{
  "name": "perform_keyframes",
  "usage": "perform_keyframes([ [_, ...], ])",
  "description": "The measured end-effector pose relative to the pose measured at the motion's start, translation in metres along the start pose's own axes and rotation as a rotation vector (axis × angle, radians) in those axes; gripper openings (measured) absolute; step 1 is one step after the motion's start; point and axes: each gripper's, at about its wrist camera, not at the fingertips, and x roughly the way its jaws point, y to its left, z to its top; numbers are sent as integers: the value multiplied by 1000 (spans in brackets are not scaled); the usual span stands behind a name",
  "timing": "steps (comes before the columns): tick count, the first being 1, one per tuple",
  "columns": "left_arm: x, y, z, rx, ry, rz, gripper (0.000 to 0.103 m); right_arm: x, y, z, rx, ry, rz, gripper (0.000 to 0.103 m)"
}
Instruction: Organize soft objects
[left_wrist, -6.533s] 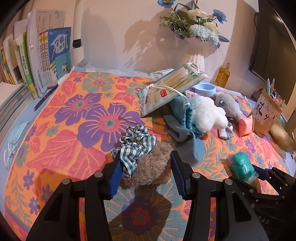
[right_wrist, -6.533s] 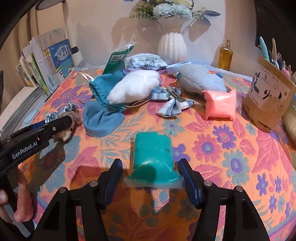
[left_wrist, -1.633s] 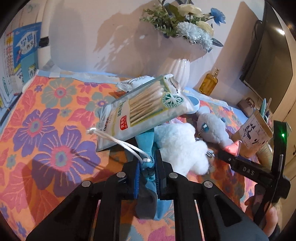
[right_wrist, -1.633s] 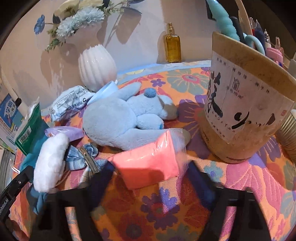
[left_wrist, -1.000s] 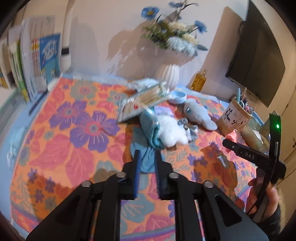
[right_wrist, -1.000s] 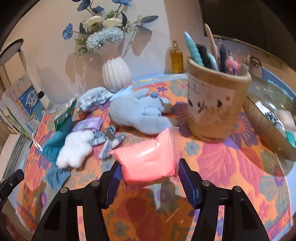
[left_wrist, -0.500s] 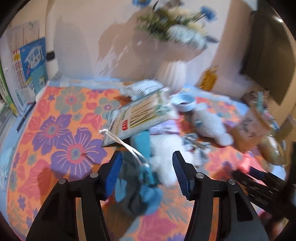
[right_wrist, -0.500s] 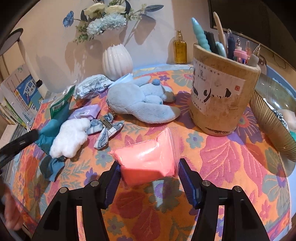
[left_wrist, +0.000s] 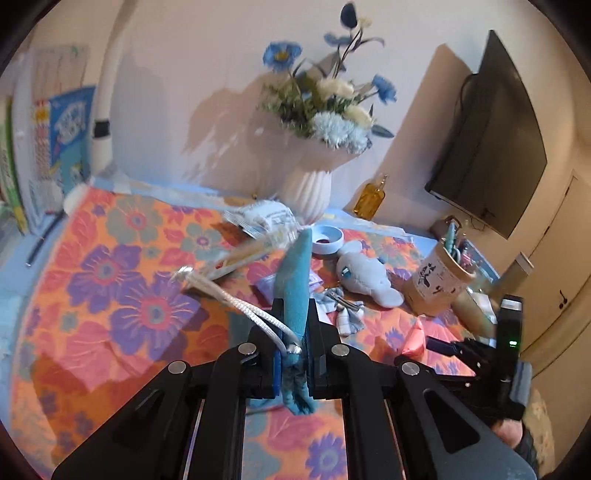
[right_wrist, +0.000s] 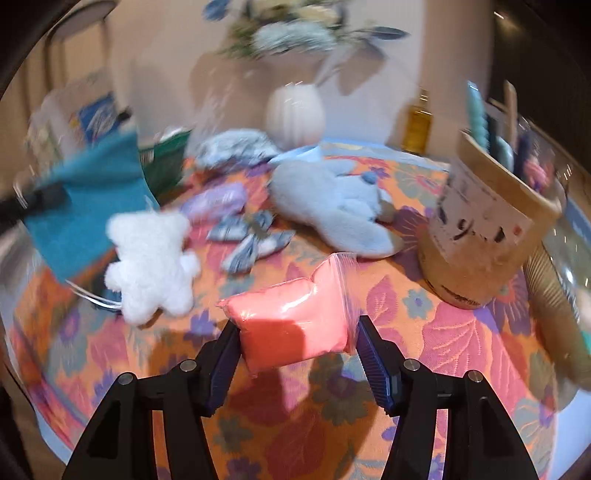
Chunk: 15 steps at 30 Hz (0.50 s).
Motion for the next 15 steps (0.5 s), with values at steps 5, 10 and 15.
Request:
perform_keyframes([
  [5,-6,23,-25,43,80,123,6,4,11,-14,-82,61,-38,74],
  [10,-10,55,-53,93,140,302,9,3,4,-23,-35,84,-18,79],
  [15,-6,45,-76,305,174,386,45,3,7,-23,-27,93,-19,79],
])
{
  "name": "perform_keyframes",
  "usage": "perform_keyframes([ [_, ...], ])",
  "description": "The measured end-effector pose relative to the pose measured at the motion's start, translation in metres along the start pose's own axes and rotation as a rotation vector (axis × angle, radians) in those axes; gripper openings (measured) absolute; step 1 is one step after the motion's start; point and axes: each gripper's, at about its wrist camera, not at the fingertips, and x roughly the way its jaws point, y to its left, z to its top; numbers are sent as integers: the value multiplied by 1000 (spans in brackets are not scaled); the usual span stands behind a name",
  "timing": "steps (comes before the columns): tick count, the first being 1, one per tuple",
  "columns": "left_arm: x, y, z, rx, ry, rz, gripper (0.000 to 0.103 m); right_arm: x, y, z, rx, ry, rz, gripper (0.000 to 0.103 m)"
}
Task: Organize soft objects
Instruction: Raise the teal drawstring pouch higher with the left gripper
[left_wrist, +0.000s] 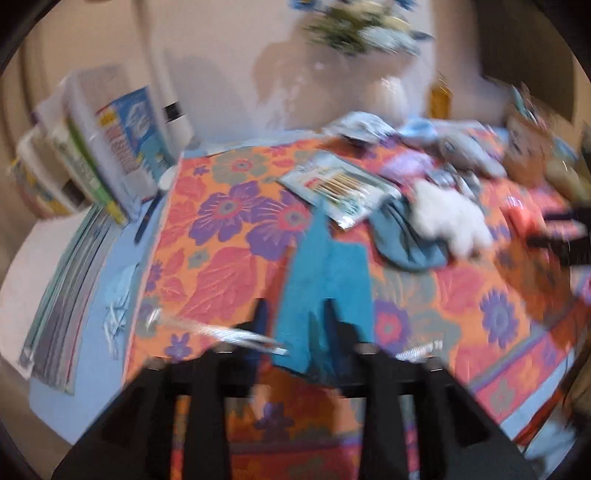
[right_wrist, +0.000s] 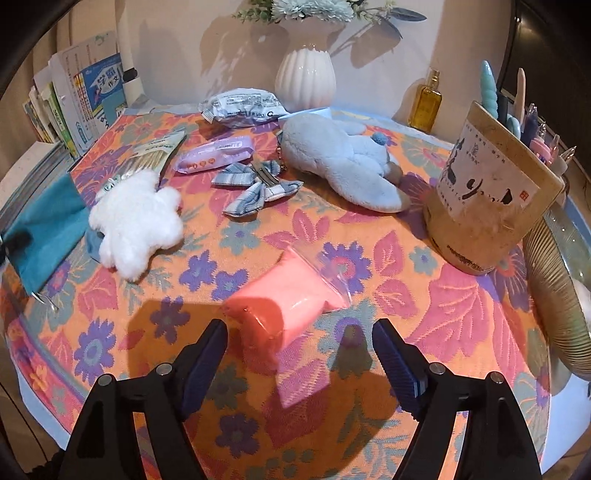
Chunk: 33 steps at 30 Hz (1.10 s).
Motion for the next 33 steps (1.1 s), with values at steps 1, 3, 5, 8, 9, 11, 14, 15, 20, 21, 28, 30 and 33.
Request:
perform_keyframes([
  [1,0,-4,-2,16,-8,-23,71,1,1,1,5,0,13,79],
  [3,-1,-13,-6,47,-43,-82,95,1,3,2,13,1,26,79],
  [5,-2,-24,-7,87,-63,-131,95,2,6,1,8,6,22,79],
  [8,-6,-48,-8,170,-94,-87,95,4,6,0,2,16,15,79],
  [9,-10,-51,-8,187,-114,-65,95,5,5,-1,5,18,15,79],
  [11,-15,-51,-8,182,-133,-80,95,5,3,-1,14,18,15,79],
  [14,-15,-37,-9,104,-121,-252,95,6,-1,-2,25,15,16,79],
  [15,-13,-34,-10,80,-118,-309,95,7,-2,-2,29,16,19,79],
  [20,28,-26,-18,-64,4,-401,94,10,-1,-5,32,23,19,79],
  [21,27,-23,-18,-82,-4,-408,93,8,-1,-5,30,21,20,79],
  [28,-10,8,-8,-182,-118,-443,94,3,-12,-3,80,3,37,79],
  [30,1,13,-7,-218,-89,-426,94,5,-16,-3,109,7,67,79],
  [33,24,23,-11,-311,-45,-501,93,7,-18,-4,123,16,60,79],
])
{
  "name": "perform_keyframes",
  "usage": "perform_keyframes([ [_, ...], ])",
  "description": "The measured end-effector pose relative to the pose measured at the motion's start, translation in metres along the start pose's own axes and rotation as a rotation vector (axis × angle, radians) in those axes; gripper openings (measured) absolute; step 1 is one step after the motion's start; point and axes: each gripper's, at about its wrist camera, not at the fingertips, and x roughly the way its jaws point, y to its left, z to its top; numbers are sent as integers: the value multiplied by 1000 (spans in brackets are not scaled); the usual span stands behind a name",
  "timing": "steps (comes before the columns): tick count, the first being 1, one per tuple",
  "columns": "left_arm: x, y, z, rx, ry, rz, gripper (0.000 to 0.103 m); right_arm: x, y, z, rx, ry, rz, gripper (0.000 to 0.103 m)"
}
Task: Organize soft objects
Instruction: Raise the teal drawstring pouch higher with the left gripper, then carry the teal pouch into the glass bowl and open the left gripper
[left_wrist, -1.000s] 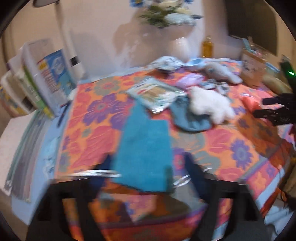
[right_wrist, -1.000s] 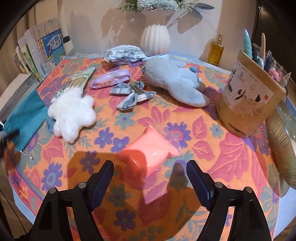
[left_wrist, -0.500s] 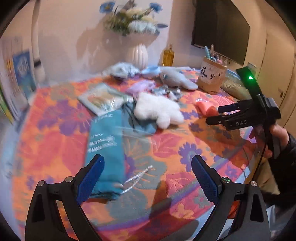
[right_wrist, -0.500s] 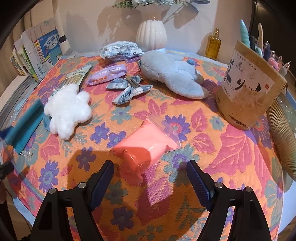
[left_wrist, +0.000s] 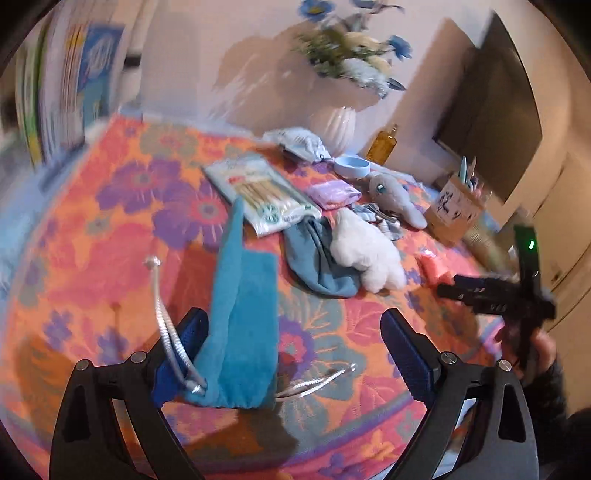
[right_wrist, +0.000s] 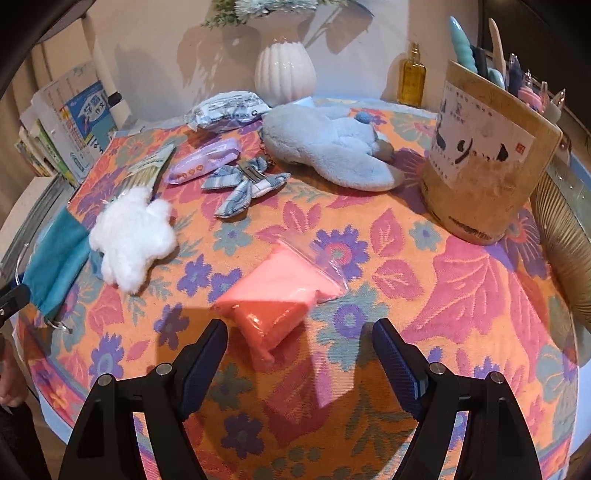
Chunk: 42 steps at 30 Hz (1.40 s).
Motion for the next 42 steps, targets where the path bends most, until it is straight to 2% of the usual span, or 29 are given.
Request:
perform_keyframes([
  [2,-2,2,-2,-24,-8,-51,93,0,-1,0,2,1,-10,79],
  [3,-3,1,-2,-19,-17,-33,93,0,-2,1,5,1,-10,79],
  [5,-3,-5,-1,19,-46,142,93,0,-3,1,9,1,-7,79],
  [7,2,-8,-2,76,-20,265,93,0,-2,1,9,0,-8,79],
  [10,13,-19,-8,162,30,314,93,1,-2,2,2,3,-6,80],
  [11,19,-24,-11,201,49,374,93,2,-1,2,0,3,-9,80],
  [13,32,-28,-14,247,94,452,77,2,0,2,1,3,-10,80],
  [14,30,-27,-14,246,81,441,72,1,0,2,3,2,-6,80],
  [15,29,-26,-12,235,84,420,47,1,-1,2,7,3,-2,80],
  [16,27,-22,-11,222,96,401,36,0,-2,2,15,6,9,80],
  [17,27,-20,-9,209,98,392,33,-1,-4,2,29,10,24,82],
  [19,26,-21,-8,221,97,396,17,-2,-8,1,68,17,65,90],
  [20,25,-23,-9,230,89,405,14,-3,-10,0,94,19,95,92],
  [22,23,-25,-9,209,81,396,11,-6,-14,-1,139,22,159,92],
  [25,16,-20,-5,139,56,319,11,-5,-12,-3,205,38,243,94],
  [26,12,-20,-2,118,35,295,11,-2,-10,-3,229,46,263,98],
  [27,10,-21,0,108,26,282,11,-1,-6,-2,234,45,257,99],
  [30,0,-32,7,118,-10,269,11,7,8,5,229,44,153,99],
  [32,-9,-43,13,130,-48,228,11,13,13,12,254,28,113,99],
  [34,-14,-53,17,141,-66,211,11,18,16,17,261,-1,59,90],
  [36,-18,-67,22,162,-83,198,11,21,24,19,209,-23,-71,54],
  [37,-19,-72,24,169,-90,187,11,21,27,18,181,-30,-129,48],
  [38,-20,-80,27,180,-98,170,11,19,27,17,168,-43,-147,40],
  [42,-18,-106,39,215,-115,143,11,3,12,11,204,-85,-42,39],
])
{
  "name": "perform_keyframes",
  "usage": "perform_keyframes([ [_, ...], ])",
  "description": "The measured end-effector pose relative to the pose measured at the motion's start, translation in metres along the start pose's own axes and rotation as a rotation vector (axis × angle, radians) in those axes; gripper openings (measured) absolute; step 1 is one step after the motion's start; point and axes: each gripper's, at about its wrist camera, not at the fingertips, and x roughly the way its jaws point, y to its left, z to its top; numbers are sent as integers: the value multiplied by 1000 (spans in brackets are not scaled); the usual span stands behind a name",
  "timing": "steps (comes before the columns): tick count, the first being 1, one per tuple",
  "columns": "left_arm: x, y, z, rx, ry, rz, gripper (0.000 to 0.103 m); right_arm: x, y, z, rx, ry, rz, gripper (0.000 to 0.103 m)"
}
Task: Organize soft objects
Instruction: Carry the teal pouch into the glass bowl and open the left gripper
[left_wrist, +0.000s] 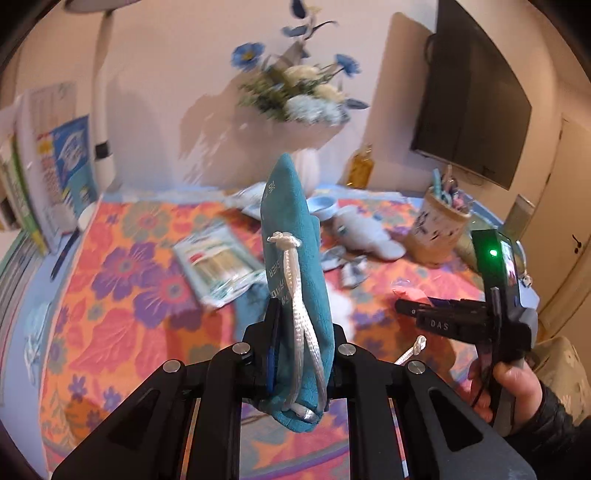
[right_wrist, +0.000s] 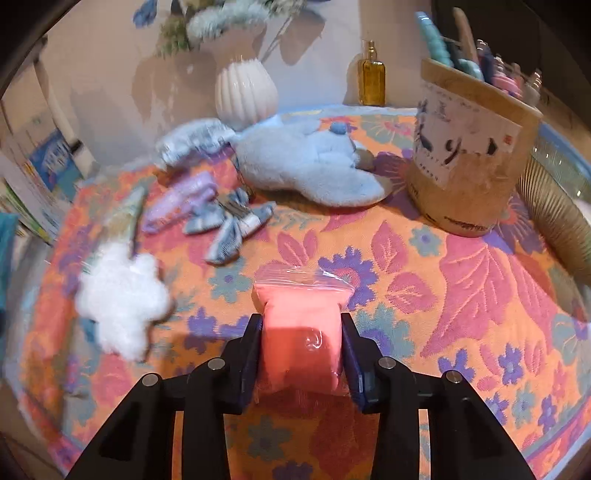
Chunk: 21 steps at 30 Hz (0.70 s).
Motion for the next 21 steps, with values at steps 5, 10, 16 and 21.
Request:
perform_keyframes([
  [5,3,-46,35,55,-43,-38,11,-54,-20,17,7,-144,16,39],
  [10,22,-110,72,147,-66,-84,11,-111,-61,38,61,-290,-12,39],
  [16,62,-205,113,206,-46,-210,11,-154,-149,57,215,-386,-99,39],
  [21,107,-278,127,239,19,-331,11,-155,-236,63,397,-367,-164,39],
])
